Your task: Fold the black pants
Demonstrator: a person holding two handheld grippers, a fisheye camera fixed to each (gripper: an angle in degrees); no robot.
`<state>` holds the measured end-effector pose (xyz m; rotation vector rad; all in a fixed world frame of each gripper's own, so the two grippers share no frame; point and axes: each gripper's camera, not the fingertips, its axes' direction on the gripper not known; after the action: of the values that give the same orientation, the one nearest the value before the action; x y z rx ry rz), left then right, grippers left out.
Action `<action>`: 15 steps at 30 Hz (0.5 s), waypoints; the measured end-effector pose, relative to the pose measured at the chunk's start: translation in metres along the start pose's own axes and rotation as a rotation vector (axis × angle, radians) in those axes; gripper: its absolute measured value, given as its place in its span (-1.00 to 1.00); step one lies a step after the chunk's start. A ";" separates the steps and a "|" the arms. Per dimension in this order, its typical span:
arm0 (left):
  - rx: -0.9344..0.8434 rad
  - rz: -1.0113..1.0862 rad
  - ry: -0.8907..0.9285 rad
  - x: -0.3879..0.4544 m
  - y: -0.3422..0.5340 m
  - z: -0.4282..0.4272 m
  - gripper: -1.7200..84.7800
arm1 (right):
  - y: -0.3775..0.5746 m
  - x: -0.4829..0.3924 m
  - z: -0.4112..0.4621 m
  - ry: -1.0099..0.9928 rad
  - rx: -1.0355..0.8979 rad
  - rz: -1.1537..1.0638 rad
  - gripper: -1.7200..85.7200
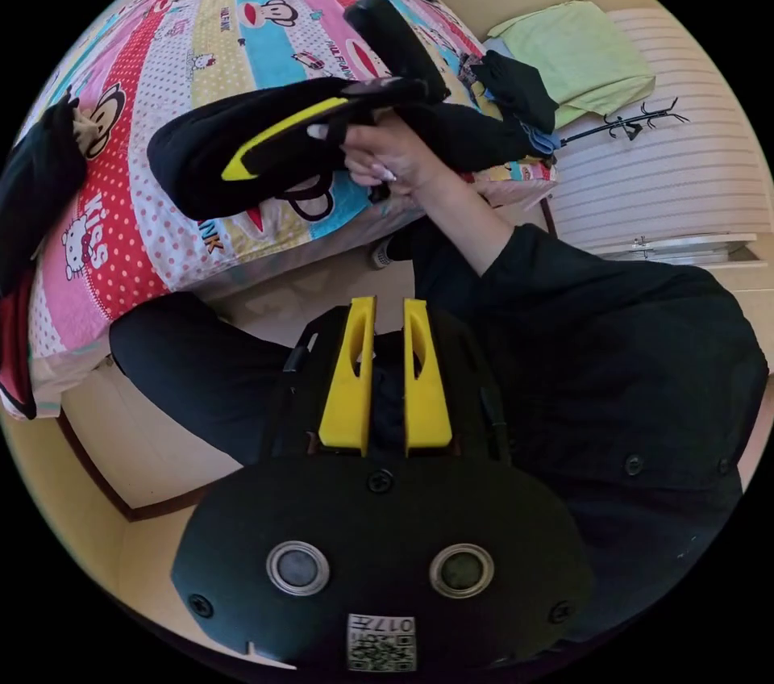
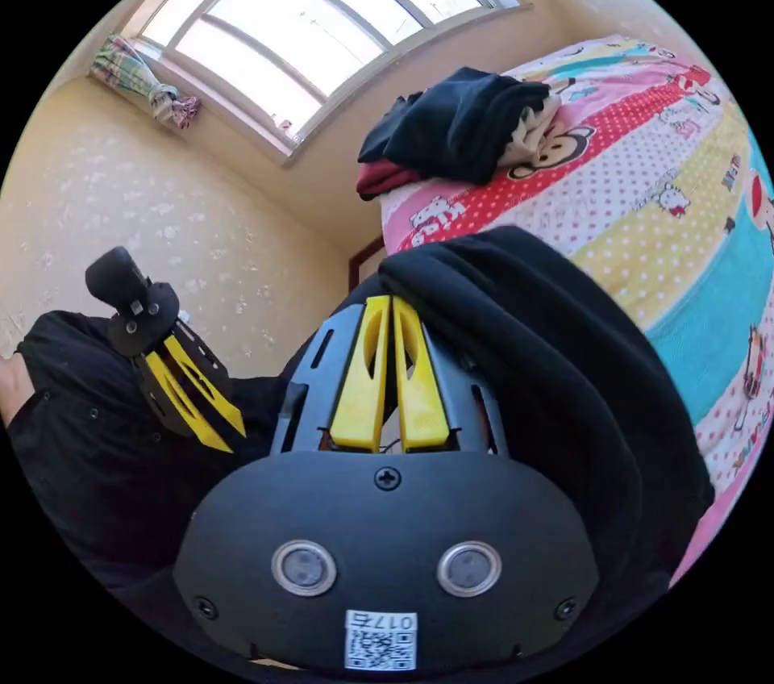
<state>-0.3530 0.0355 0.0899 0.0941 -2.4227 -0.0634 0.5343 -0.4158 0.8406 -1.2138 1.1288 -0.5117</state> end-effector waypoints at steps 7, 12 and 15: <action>-0.070 0.089 0.047 -0.003 -0.026 0.028 -0.71 | 0.166 -0.024 -0.072 0.058 0.263 0.233 -0.76; -0.124 0.301 0.044 0.044 -0.083 0.049 -0.70 | 0.311 -0.042 -0.163 0.475 0.599 0.648 -0.70; -0.138 0.413 0.099 0.078 -0.113 0.056 -0.70 | 0.386 -0.048 -0.193 0.680 0.753 0.910 -0.64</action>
<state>-0.4429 -0.0827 0.0912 -0.4530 -2.2836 -0.0362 0.2524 -0.3390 0.5192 0.2064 1.6852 -0.5567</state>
